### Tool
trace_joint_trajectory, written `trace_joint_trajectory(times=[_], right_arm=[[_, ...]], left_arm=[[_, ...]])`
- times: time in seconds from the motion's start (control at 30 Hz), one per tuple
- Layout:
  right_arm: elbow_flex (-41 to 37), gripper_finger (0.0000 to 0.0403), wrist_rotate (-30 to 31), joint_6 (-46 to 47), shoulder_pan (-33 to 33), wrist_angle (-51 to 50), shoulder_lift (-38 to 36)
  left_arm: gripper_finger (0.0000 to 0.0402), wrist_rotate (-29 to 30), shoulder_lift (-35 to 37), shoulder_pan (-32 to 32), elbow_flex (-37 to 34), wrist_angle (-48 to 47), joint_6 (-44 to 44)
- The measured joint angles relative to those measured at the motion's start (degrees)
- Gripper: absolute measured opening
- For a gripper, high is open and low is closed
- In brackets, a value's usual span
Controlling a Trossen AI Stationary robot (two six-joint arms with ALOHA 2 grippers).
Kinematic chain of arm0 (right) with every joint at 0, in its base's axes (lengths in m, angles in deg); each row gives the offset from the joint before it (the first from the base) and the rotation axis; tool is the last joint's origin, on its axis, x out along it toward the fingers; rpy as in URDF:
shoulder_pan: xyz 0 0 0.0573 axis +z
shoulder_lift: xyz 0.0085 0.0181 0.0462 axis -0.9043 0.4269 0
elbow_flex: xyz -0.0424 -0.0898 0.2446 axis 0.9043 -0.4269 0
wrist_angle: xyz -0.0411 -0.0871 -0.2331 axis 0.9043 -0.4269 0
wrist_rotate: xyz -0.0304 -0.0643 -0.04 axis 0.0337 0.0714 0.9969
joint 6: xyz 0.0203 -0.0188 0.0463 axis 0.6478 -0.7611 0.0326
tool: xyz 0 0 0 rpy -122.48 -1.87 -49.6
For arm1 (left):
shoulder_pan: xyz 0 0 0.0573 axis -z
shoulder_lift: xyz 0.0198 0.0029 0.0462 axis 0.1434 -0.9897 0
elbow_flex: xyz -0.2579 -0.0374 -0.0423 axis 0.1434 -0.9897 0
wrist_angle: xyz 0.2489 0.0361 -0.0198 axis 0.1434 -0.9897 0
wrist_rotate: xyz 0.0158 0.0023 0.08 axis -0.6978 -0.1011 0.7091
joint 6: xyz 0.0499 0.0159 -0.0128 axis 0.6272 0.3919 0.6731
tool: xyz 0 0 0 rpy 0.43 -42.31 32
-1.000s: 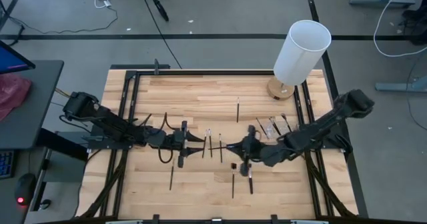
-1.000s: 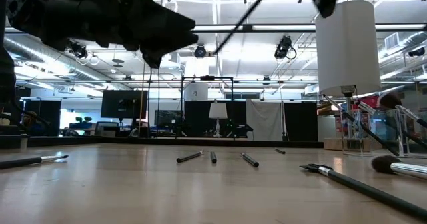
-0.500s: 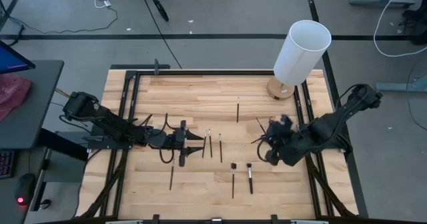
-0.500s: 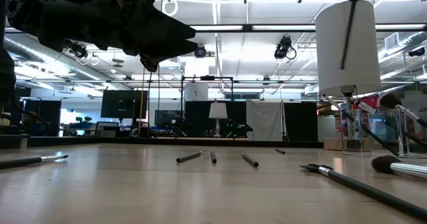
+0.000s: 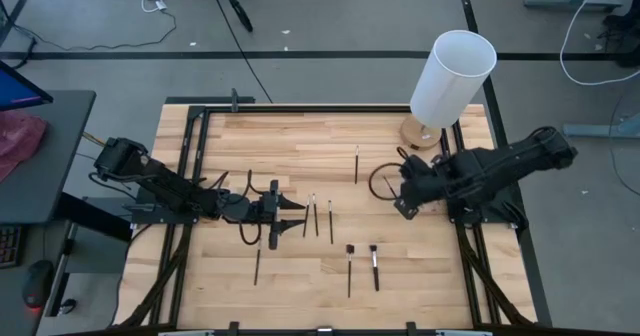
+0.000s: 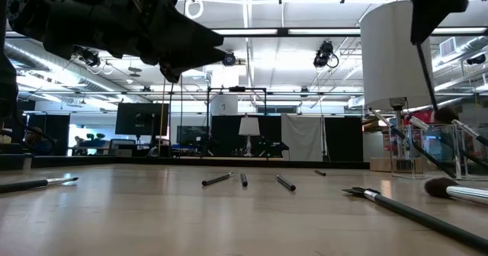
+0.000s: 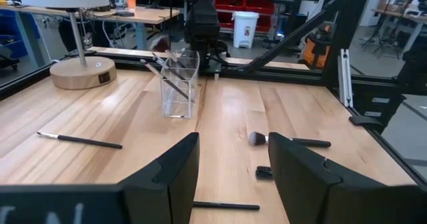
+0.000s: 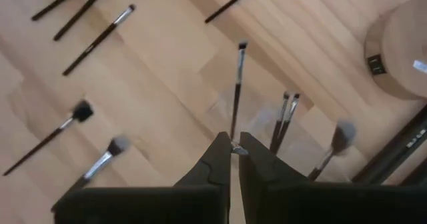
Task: Put items in baskets/containers
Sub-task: Put the black eyeshadow brush into the transparent organizer
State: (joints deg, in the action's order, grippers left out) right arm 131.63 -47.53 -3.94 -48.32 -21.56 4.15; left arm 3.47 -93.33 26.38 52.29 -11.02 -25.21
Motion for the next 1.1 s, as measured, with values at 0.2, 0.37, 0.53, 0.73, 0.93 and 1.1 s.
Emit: trace_joint_trajectory(times=[0.2, 0.37, 0.53, 0.73, 0.93, 1.1], right_arm=[[0.0, 0.0008, -0.5, -5.18, -5.64, 3.34, 0.35], [0.0, 0.0008, -3.96, -8.77, -8.98, 3.84, 3.43], [-0.02, 0.0008, -5.73, -11.74, -10.53, 3.86, 8.13], [-0.07, 0.0009, -6.97, -13.46, -10.67, 3.88, 12.1], [-1.22, 0.0009, -7.21, -13.06, -10.65, 5.59, 12.41], [-6.3, 0.001, -9.55, -12.78, -10.65, 10.37, 12.24]], left_arm=[[0.0181, 0.0, 0.0, 0.0, 0.0, -0.68, 0.03], [0.0181, 0.0, 0.0, -0.02, 0.0, -1.23, -0.01], [0.0181, 0.0, 0.0, -0.02, 0.0, -1.88, -0.03], [0.0181, 0.0, 0.0, -0.02, 0.0, -1.84, -0.04], [0.0181, 0.0, 0.0, -0.02, 0.0, -1.91, -0.01], [0.0181, -0.01, 0.0, -0.02, -0.02, -3.27, -0.04]])
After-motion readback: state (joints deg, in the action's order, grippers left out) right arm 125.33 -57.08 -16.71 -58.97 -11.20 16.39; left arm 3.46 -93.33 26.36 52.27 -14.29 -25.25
